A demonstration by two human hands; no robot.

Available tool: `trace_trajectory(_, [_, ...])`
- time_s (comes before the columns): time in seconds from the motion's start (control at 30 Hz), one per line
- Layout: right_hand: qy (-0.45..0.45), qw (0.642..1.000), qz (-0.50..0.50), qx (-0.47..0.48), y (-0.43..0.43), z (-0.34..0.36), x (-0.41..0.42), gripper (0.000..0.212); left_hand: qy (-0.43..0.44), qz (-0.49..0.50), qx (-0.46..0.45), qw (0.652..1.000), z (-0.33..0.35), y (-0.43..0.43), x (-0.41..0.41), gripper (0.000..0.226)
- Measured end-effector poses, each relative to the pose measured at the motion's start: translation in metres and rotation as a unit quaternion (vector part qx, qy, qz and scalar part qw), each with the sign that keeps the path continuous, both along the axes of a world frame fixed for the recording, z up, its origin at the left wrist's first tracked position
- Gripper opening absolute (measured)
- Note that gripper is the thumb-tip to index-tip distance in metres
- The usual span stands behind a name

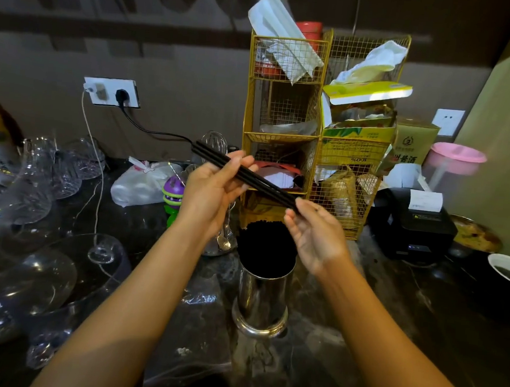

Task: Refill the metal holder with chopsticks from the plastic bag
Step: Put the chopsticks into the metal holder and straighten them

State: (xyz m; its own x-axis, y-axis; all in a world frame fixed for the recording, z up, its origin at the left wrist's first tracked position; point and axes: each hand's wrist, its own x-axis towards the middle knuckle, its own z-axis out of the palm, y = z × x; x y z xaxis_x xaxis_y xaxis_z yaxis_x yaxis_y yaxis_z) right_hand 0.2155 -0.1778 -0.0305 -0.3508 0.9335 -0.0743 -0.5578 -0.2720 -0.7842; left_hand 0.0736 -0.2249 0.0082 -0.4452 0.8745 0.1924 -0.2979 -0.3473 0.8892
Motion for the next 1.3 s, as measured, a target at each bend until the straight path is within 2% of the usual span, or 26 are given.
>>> trace_trajectory(0.1, [-0.022,0.998,0.059,-0.025,-0.004,-0.007,0.000,0.005,0.032,0.004,0.008,0.999,0.006,0.000,0.000,0.013])
trace_trajectory(0.17, [-0.074,0.994,0.084,-0.011,-0.003,-0.010,0.002,0.007,0.062,0.002,0.009,0.998,0.008,0.001,-0.001,0.012])
trace_trajectory(0.23, [-0.166,0.982,0.083,0.044,-0.001,-0.010,0.003,0.011,0.100,-0.006,0.013,0.995,0.008,0.002,-0.002,0.013])
trace_trajectory(0.3, [-0.266,0.955,0.038,0.126,0.001,-0.007,0.005,0.014,0.144,-0.016,0.005,0.989,0.005,0.003,-0.002,0.014])
trace_trajectory(0.33, [-0.288,0.944,0.015,0.160,0.003,-0.004,0.007,0.014,0.166,-0.024,-0.005,0.986,0.002,0.004,-0.001,0.014])
trace_trajectory(0.43, [-0.280,0.932,-0.015,0.232,0.005,0.006,0.013,0.009,0.210,-0.063,-0.028,0.975,-0.008,0.005,0.005,0.018])
trace_trajectory(0.47, [-0.284,0.920,-0.026,0.268,0.005,0.009,0.014,0.013,0.216,-0.074,-0.035,0.973,-0.012,0.006,0.008,0.019])
trace_trajectory(0.63, [-0.313,0.841,-0.037,0.440,-0.002,0.018,0.014,0.041,0.281,-0.092,-0.070,0.953,-0.032,0.009,0.023,0.022])
trace_trajectory(0.77, [-0.416,0.716,-0.040,0.560,-0.005,0.010,0.010,0.046,0.323,-0.097,-0.104,0.936,-0.047,0.006,0.031,0.021])
trace_trajectory(0.83, [-0.453,0.684,-0.019,0.572,-0.007,0.001,0.008,0.046,0.344,-0.090,-0.107,0.929,-0.054,0.006,0.031,0.030])
trace_trajectory(0.9, [-0.463,0.672,-0.014,0.578,-0.008,-0.007,0.006,0.045,0.367,-0.085,-0.118,0.919,-0.057,0.004,0.030,0.035])
trace_trajectory(1.03, [-0.484,0.661,0.018,0.572,-0.010,-0.017,0.006,0.047,0.411,-0.073,-0.135,0.899,-0.066,0.002,0.030,0.031])
trace_trajectory(1.1, [-0.505,0.642,0.035,0.576,-0.010,-0.021,0.006,0.046,0.429,-0.061,-0.142,0.890,-0.073,0.002,0.029,0.026])
trace_trajectory(1.2, [-0.555,0.611,0.078,0.559,-0.013,-0.027,0.006,0.049,0.433,-0.039,-0.144,0.889,-0.083,0.000,0.027,0.022])
trace_trajectory(1.3, [-0.579,0.609,0.110,0.531,-0.015,-0.032,0.006,0.055,0.415,-0.031,-0.145,0.897,-0.088,-0.004,0.027,0.027])
